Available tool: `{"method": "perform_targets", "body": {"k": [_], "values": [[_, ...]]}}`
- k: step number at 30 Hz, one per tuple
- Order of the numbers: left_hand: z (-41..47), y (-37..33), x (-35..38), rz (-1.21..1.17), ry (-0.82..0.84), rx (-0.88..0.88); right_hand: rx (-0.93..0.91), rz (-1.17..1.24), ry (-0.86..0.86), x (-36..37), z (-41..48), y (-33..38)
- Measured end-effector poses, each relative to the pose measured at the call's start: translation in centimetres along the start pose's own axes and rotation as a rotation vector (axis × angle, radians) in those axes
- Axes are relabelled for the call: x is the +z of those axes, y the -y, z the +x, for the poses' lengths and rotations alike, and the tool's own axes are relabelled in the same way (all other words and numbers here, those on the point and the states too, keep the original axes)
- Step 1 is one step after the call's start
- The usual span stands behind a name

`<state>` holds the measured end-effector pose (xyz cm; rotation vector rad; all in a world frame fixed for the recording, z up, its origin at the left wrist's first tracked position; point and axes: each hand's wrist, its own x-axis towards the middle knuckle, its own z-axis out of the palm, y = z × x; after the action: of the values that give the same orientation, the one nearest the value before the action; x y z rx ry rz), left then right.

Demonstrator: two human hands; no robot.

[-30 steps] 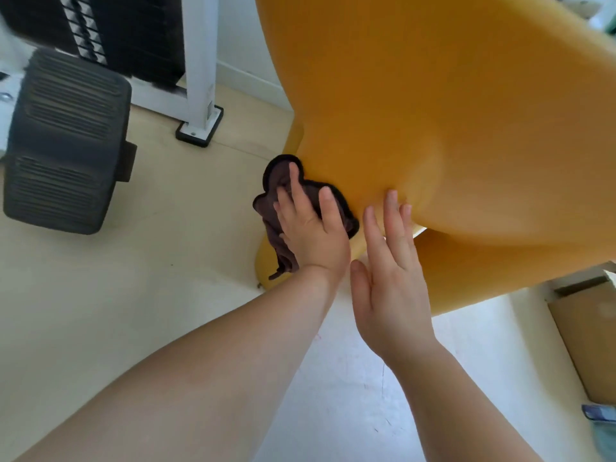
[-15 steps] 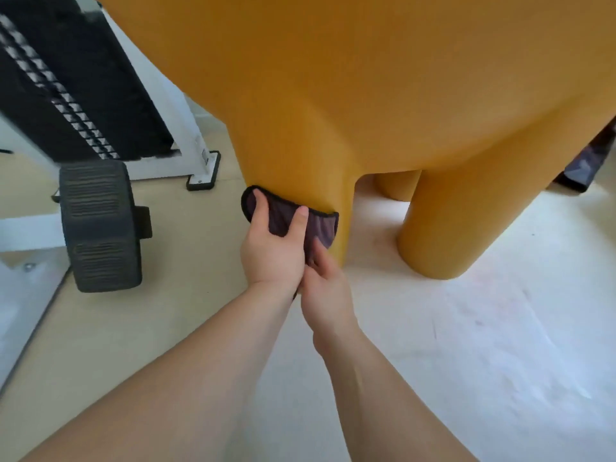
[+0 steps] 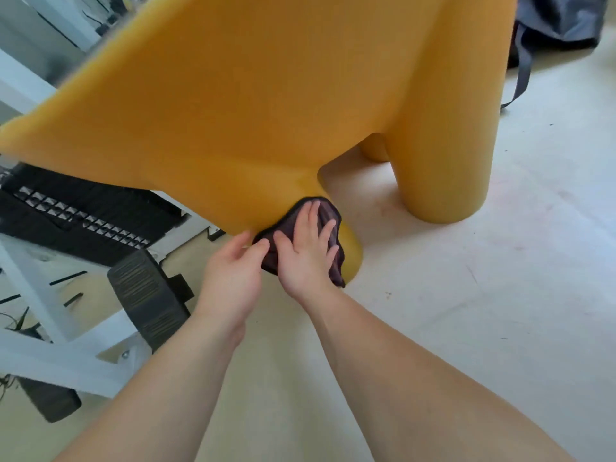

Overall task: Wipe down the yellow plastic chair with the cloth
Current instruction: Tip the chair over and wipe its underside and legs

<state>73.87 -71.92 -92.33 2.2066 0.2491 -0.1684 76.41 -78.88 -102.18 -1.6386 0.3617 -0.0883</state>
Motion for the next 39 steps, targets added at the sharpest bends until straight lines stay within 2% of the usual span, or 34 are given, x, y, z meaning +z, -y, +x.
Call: {"method": "perform_targets", "body": {"k": [3,6,15,17,19,21,23,24,26,31,33,34,37,39], "values": [[0.4,-1.5,-0.7,-0.03,-0.201,0.018,-0.21,-0.087,-0.14,-0.7,1.3,0.3],[1.1,-2.4,0.9,-0.096,-0.222,-0.02,-0.291,-0.075,-0.156,-0.7,2.6,-0.5],[3.9,-3.1,5.9,-0.091,-0.278,-0.117,0.147,0.127,-0.066,0.3,5.5,-4.7],[4.0,-2.1,5.9,-0.039,-0.286,-0.073,0.043,0.021,-0.071,0.7,4.8,-2.9],[3.8,-1.2,5.6,0.0,-0.319,0.013,-0.176,-0.172,-0.167,1.5,3.4,-0.9],[3.5,-0.6,5.0,0.023,-0.357,0.096,-0.267,-0.164,-0.278,1.0,2.6,-0.2],[3.3,0.0,4.6,0.046,-0.359,0.173,-0.305,-0.189,-0.311,0.0,3.1,-1.4],[3.2,0.3,4.5,0.037,-0.336,0.196,-0.285,-0.195,-0.283,-0.3,4.0,-2.6],[3.0,0.4,4.6,-0.031,-0.268,0.155,-0.124,-0.051,-0.177,-0.4,6.3,-4.6],[2.8,0.9,4.8,-0.032,-0.163,0.105,0.265,0.223,-0.112,0.5,5.5,-6.9],[2.4,1.0,4.7,-0.038,-0.142,0.109,0.302,0.262,-0.103,1.0,4.6,-5.3],[2.3,1.1,4.5,-0.052,-0.131,0.115,0.25,0.242,-0.111,1.5,4.2,-3.7],[2.5,1.6,3.8,-0.133,-0.091,0.079,-0.083,0.086,-0.181,2.8,2.5,0.5],[2.4,1.7,3.2,-0.169,-0.075,0.053,-0.18,0.072,-0.241,2.5,2.6,0.4]]}}
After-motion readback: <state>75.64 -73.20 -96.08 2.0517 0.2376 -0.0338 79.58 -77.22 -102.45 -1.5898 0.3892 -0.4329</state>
